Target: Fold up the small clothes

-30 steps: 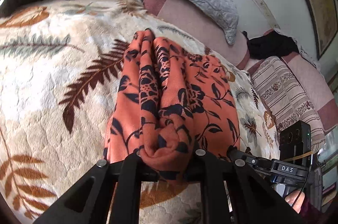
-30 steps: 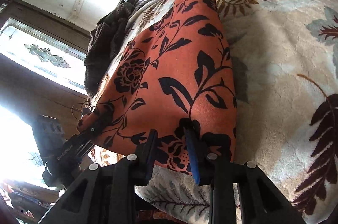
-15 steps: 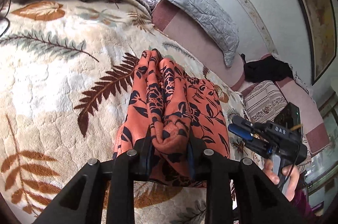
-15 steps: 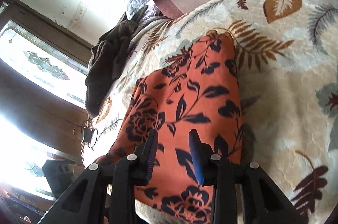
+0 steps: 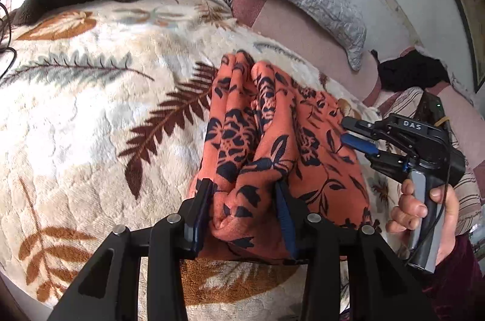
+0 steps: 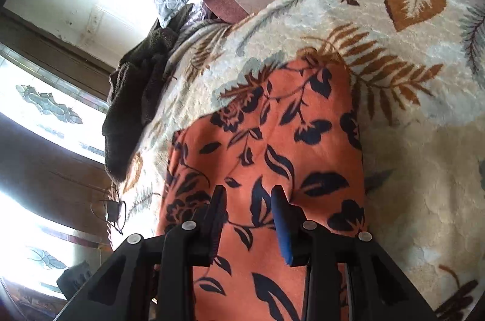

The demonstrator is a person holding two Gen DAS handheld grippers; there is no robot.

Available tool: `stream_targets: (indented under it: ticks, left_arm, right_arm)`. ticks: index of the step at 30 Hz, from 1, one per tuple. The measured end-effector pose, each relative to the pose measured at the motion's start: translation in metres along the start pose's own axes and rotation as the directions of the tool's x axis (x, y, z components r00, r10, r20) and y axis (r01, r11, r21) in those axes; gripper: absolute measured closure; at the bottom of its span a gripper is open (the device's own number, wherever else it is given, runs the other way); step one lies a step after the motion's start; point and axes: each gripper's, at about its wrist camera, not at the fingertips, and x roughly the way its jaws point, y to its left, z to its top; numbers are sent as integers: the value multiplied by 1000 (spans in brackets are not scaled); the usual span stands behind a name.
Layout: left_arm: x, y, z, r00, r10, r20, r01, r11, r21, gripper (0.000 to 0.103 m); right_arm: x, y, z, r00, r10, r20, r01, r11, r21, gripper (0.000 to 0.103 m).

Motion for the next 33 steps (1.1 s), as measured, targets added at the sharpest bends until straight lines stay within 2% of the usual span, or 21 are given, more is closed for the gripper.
stream_targets:
  ticks: [3, 5, 7, 9, 10, 11, 14, 17, 19, 22, 25, 27, 28, 31, 33]
  left_arm:
    - [-27, -5, 3, 991, -32, 131, 31, 999, 12, 61]
    - [-31, -12, 1, 988, -34, 152, 28, 999, 42, 56]
    - [-18, -19, -3, 994, 27, 109, -36, 996, 84, 55]
    - [7, -20, -7, 997, 76, 15, -77, 991, 105, 55]
    - [19, -17, -9, 992, 122, -40, -117, 987, 107, 55]
    - [27, -14, -10, 989, 130, -69, -124, 988, 90, 54]
    - [17, -9, -8, 995, 89, -54, -86, 995, 55, 53]
    - [5, -7, -10, 997, 64, -50, -62, 998, 33, 53]
    - [-8, -8, -6, 999, 38, -7, -38, 999, 20, 53]
    - [-21, -11, 0, 998, 49, 35, -50, 998, 28, 51]
    - [-2, -10, 0, 995, 92, -28, -91, 996, 25, 49]
    - [22, -3, -7, 988, 98, -122, -98, 995, 7, 47]
    - [29, -1, -10, 984, 106, -144, -106, 994, 5, 45]
    - [24, -6, -7, 986, 110, -129, -107, 994, 34, 43]
    - [15, -3, -5, 989, 104, -101, -103, 995, 18, 43]
  right_arm:
    - [13, 9, 7, 1000, -1, -4, 1, 1000, -7, 69]
    - [29, 14, 5, 1000, -9, -30, 9, 1000, -5, 69]
    - [47, 15, -1, 998, -16, -59, 16, 1000, -4, 68]
    - [55, 17, -8, 999, -33, -34, 32, 999, -33, 68]
    - [55, 19, -10, 999, -38, -24, 37, 998, -49, 68]
    - [55, 21, -10, 999, -45, -26, 43, 997, -62, 68]
    - [50, 27, -5, 997, -47, -67, 42, 996, -73, 68]
    - [37, 40, 1, 999, -8, -49, 3, 994, -105, 67]
    - [37, 50, 4, 998, 20, -60, -27, 993, -119, 67]
    - [49, 58, 5, 996, 22, -86, -34, 990, -135, 67]
    - [80, 46, -1, 983, 8, -184, -25, 996, -89, 66]
    - [83, 38, -4, 985, 33, -172, -46, 996, -72, 66]
    - [79, 38, -4, 985, 44, -169, -56, 996, -67, 66]
    - [62, 37, -6, 984, 45, -172, -58, 996, -75, 66]
    - [40, 35, -6, 988, 59, -146, -72, 993, -90, 64]
